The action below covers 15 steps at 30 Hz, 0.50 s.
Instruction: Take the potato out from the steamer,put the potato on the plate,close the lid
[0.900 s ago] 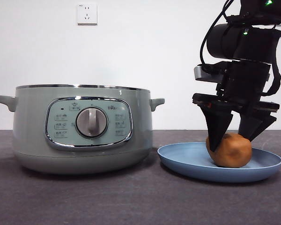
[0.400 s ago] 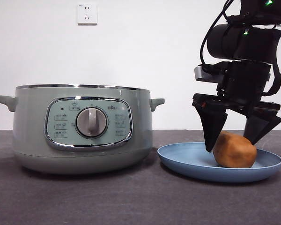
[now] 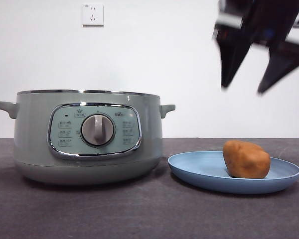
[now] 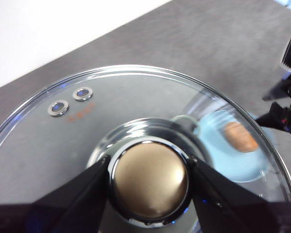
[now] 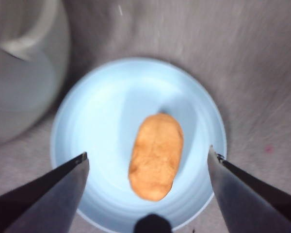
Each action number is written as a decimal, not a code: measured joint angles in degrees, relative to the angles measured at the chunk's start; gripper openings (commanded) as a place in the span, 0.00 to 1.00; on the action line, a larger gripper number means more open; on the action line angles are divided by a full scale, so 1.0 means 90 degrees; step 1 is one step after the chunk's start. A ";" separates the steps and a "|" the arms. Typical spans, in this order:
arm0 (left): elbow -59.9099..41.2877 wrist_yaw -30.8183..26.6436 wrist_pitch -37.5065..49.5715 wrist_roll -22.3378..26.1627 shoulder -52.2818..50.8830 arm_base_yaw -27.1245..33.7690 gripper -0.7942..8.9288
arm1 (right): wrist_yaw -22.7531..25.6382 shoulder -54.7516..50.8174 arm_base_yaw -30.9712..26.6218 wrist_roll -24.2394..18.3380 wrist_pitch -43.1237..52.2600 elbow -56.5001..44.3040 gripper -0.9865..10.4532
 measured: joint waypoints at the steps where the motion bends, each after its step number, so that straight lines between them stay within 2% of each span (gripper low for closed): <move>1: 0.0000 0.0073 0.0000 0.0000 0.0017 0.0000 0.07 | 0.0002 -0.0211 0.0000 0.0000 -0.0022 0.0000 0.44; 10: 0.0000 0.0240 0.0002 0.0019 0.0556 0.0000 0.07 | 0.0002 -0.2344 0.0000 0.0095 -0.0291 0.0024 0.44; 15: -0.0002 0.0243 0.0170 0.0063 0.1095 0.0000 0.07 | 0.0022 -0.2827 0.0000 0.0097 -0.0923 0.0027 0.44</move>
